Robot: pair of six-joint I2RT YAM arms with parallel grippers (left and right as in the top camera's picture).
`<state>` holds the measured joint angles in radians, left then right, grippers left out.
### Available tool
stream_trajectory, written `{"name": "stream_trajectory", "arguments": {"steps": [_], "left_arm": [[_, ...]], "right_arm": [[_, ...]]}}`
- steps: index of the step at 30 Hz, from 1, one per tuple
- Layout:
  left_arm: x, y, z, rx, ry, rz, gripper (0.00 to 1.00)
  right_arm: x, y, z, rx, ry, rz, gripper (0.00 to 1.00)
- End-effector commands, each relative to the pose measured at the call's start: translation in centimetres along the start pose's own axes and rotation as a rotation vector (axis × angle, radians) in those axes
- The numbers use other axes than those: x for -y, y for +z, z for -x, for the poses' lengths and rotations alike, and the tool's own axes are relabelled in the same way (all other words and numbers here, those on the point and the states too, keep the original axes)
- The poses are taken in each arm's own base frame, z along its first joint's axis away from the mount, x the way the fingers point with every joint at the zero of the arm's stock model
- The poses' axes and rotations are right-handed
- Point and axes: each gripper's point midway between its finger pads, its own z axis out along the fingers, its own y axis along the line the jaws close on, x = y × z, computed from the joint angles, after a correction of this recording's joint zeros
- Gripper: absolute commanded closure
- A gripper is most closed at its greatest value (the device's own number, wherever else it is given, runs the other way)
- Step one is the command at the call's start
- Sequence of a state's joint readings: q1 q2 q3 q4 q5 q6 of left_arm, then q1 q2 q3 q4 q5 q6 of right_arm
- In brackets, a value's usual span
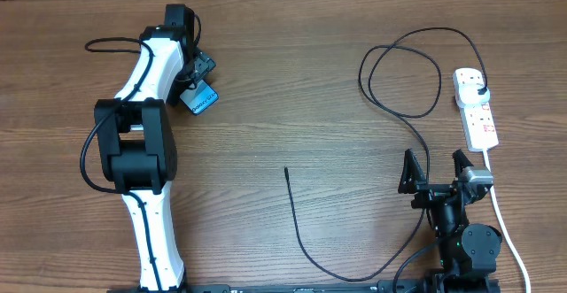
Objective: Plug charger to phone and switch on socket
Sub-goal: 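Close the left gripper fingers around the phone's sides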
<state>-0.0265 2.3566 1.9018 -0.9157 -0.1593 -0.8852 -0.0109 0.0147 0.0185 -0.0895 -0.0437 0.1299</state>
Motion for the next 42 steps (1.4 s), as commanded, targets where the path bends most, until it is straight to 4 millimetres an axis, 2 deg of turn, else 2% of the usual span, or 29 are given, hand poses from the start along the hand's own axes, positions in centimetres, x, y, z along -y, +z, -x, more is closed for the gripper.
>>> {"name": "stream_trajectory", "arguments": {"steps": [1, 14, 34, 42], "left_arm": [[-0.6, 0.5, -0.4, 0.007, -0.002, 0.041, 0.0], [-2.2, 0.4, -0.4, 0.014, -0.014, 0.113, 0.0], [-2.5, 0.4, -0.4, 0.006, -0.066, 0.116, 0.0], [-2.5, 0.7, -0.6, -0.079, -0.104, 0.057, 0.0]], "right_arm": [[0.2, 0.0, -0.1, 0.008, -0.003, -0.012, 0.0], [0.2, 0.0, -0.1, 0.008, -0.003, -0.012, 0.0], [0.2, 0.0, -0.1, 0.008, -0.003, -0.012, 0.0], [0.2, 0.0, -0.1, 0.008, -0.003, -0.012, 0.0]]}}
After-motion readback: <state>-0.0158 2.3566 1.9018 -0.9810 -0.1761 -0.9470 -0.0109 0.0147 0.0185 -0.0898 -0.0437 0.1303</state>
